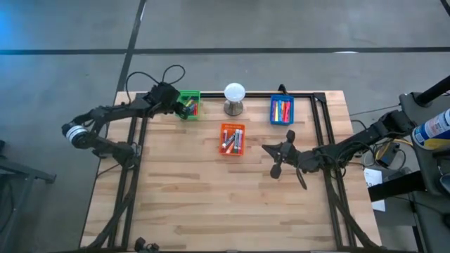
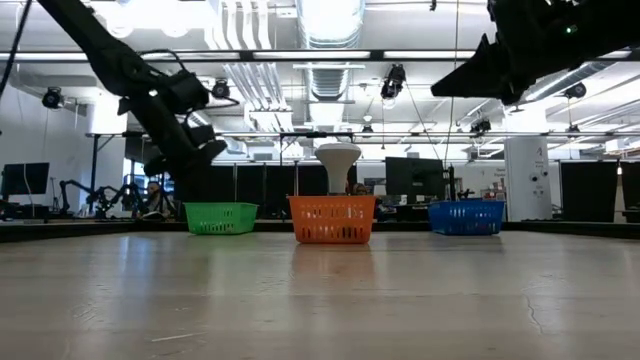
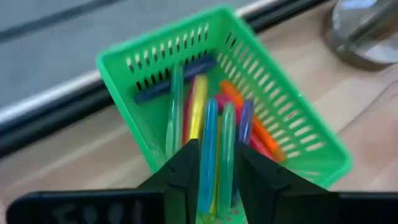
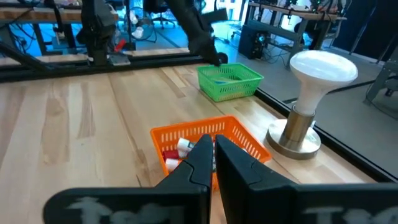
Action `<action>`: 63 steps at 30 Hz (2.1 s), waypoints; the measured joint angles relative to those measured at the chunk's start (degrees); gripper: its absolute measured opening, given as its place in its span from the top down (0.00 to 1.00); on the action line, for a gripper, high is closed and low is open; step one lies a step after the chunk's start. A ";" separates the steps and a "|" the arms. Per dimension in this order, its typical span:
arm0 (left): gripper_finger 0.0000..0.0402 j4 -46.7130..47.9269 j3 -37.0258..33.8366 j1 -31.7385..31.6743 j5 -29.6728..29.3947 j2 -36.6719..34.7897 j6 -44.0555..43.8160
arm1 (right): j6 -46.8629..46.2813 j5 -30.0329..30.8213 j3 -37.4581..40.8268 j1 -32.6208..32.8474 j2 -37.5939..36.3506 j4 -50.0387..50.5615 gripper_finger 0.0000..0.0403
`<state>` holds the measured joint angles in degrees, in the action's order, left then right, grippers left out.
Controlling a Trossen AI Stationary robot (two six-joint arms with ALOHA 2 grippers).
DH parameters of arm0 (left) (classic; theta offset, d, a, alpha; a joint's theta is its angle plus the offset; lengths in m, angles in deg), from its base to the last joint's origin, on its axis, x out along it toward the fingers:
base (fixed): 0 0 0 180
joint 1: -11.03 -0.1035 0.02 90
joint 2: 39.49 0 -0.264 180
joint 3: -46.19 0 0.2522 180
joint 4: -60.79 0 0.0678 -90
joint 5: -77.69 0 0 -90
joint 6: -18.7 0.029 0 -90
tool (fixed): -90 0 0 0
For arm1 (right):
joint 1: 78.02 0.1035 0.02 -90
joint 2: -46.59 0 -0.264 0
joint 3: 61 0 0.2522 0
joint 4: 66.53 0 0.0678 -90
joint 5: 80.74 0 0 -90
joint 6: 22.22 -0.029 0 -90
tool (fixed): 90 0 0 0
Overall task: Pick & Place Markers
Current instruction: Put the yellow pen into the green bin, then return to Home Position
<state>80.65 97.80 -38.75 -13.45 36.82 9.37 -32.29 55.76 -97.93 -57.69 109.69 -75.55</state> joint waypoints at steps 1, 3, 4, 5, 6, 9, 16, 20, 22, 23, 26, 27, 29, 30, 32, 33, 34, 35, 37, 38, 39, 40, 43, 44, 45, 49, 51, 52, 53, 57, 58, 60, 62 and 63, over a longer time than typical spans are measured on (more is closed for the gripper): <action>0.77 0.17 0.00 0.00 0.24 -0.92 0.39 | 0.02 -0.02 0.28 0.00 0.01 0.04 0.97; 0.77 0.73 -0.33 0.24 2.09 -3.38 0.79 | -0.25 -0.02 0.99 0.00 0.01 -0.02 0.97; 0.78 0.78 -0.86 0.76 2.73 -4.97 0.94 | -0.24 -0.07 1.47 0.00 0.01 -0.09 0.97; 0.79 0.65 -1.59 1.58 2.94 -6.81 1.18 | -0.22 -0.43 2.12 -0.02 0.01 -0.38 0.97; 0.80 -0.06 -2.73 2.77 3.17 -9.00 1.50 | 0.09 -1.46 2.96 -0.30 0.01 -0.82 0.97; 0.88 -7.89 -9.11 7.45 3.23 -15.93 1.80 | 2.19 -9.93 6.92 -3.06 0.01 -6.85 0.97; 0.99 -32.97 -26.68 18.55 8.83 -28.88 3.44 | 8.81 -43.30 17.45 -17.10 0.48 -31.28 0.97; 1.00 -34.61 -31.14 20.97 10.76 -35.40 6.04 | 11.02 -50.08 20.15 -24.35 -0.89 -32.13 0.97; 1.00 -34.30 -32.42 21.14 11.21 -38.95 6.89 | 11.51 -51.79 21.63 -26.85 -2.61 -32.24 0.97; 1.00 -33.84 -32.87 21.14 11.99 -40.73 7.28 | 11.60 -52.47 22.50 -27.96 -3.97 -32.19 0.97; 1.00 -32.33 -34.60 21.14 15.27 -46.14 7.83 | 11.78 -52.95 22.70 -29.81 -8.76 -26.35 0.97; 1.00 -31.61 -35.23 21.14 16.38 -48.00 7.85 | 12.00 -53.01 22.70 -30.16 -10.60 -24.15 0.97; 1.00 -29.93 -36.30 21.16 17.20 -51.89 7.96 | 12.24 -52.99 22.69 -30.54 -14.62 -18.92 0.97; 1.00 -28.50 -36.61 21.14 17.18 -53.56 8.00 | 12.26 -52.64 22.70 -30.58 -16.86 -16.23 0.97; 1.00 -25.61 -37.26 21.14 17.17 -57.14 8.08 | 12.70 -52.57 22.70 -30.56 -21.46 -11.78 0.97; 1.00 -24.32 -37.33 21.14 17.19 -58.92 8.12 | 12.93 -52.55 22.68 -30.53 -23.81 -9.70 0.97; 1.00 -22.91 -37.31 21.14 17.19 -60.69 8.24 | 13.17 -52.49 22.68 -30.53 -26.02 -8.15 0.97; 1.00 -20.71 -37.31 21.14 17.20 -62.32 8.38 | 13.48 -52.43 22.70 -30.53 -28.24 -6.87 0.97; 1.00 -18.37 -37.33 21.14 17.38 -65.72 8.41 | 14.15 -52.33 22.68 -30.53 -32.43 -4.70 0.97; 1.00 -16.89 -37.33 21.14 17.93 -67.31 8.44 | 14.52 -52.27 22.68 -30.53 -34.53 -3.37 0.97; 1.00 -15.26 -37.33 21.14 18.30 -68.92 8.45 | 14.85 -52.12 22.68 -30.53 -36.27 -2.19 0.97; 1.00 -13.82 -37.34 21.14 18.35 -70.64 8.49 | 15.05 -52.01 22.68 -30.53 -37.91 -0.85 0.97; 1.00 -10.44 -37.35 21.16 18.46 -75.80 8.70 | 15.26 -50.98 22.68 -30.53 -42.96 3.37 0.97; 1.00 -9.39 -37.36 21.15 18.08 -76.22 8.41 | 15.27 -50.83 22.68 -30.53 -44.50 4.57 0.97; 1.00 -9.46 -37.35 21.19 18.19 -76.24 8.30 | 15.25 -50.80 22.67 -30.53 -45.96 5.80 0.97; 1.00 -9.72 -37.38 21.29 16.18 -76.26 8.88 | 14.79 -50.68 22.66 -30.49 -51.44 9.56 0.97; 1.00 -11.26 -37.38 21.29 14.98 -76.26 8.78 | 14.78 -48.61 22.66 -30.47 -54.00 11.02 0.97; 1.00 -11.41 -37.40 21.30 14.96 -76.25 8.65 | 14.80 -46.20 22.66 -30.47 -55.16 11.96 0.97; 1.00 -11.94 -37.40 21.35 14.87 -76.26 8.60 | 14.80 -43.51 22.66 -30.49 -56.26 12.96 0.97; 1.00 -12.59 -37.40 21.35 14.02 -76.26 8.18 | 14.56 -38.80 22.66 -30.49 -60.26 16.54 0.97; 1.00 -12.62 -37.40 21.35 13.30 -76.26 8.22 | 14.05 -38.82 22.66 -30.49 -61.12 17.19 0.97; 1.00 -13.04 -37.42 21.33 12.52 -76.26 8.00 | 12.69 -38.90 22.64 -30.47 -63.03 19.58 0.97; 1.00 -13.32 -37.42 21.35 12.63 -76.26 7.38 | 11.57 -39.92 22.64 -30.35 -63.11 20.93 0.97; 1.00 -12.92 -37.42 21.35 12.61 -76.26 6.49 | 11.30 -41.29 22.64 -30.34 -63.10 21.20 0.97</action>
<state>67.73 60.38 -17.40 -0.84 -39.44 15.87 -20.99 14.47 -75.29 -88.02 46.59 -54.35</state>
